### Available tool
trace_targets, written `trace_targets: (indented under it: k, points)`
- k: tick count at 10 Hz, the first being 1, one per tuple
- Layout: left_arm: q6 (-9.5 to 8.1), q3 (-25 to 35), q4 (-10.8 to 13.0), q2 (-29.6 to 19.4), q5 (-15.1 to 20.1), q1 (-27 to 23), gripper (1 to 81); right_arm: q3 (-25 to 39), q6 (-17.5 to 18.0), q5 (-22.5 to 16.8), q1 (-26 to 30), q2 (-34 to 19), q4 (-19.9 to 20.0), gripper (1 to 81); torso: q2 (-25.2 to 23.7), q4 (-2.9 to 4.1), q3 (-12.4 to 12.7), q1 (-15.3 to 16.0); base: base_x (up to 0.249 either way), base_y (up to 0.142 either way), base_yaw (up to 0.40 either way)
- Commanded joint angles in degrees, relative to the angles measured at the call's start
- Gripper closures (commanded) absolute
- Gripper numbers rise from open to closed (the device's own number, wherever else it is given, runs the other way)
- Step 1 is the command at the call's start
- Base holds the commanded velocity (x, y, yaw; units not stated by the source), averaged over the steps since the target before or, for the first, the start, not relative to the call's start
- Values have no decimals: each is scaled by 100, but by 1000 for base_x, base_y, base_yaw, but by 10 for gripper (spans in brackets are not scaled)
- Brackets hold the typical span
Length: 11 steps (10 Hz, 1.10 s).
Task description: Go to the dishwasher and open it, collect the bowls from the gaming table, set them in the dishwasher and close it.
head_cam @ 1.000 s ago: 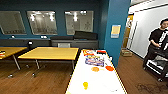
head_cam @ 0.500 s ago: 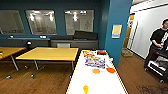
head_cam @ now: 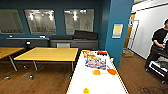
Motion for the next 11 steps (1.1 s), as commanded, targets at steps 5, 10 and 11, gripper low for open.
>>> trace_targets:
  k: [5,10,11]
  points:
    - [19,-6,-23,29,309,-213,10,1715,87,-224,238,-1238,175,10,-2,0,2,-6,0,0,0]
    - [19,-6,-23,55,300,-222,10,5382,588,583,492,-4185,904,10,-2,0,2,-6,0,0,0]
    - [19,-6,-23,64,300,-222,10,5932,588,681,562,-4645,1018,10,-2,0,0,-6,0,0,0]
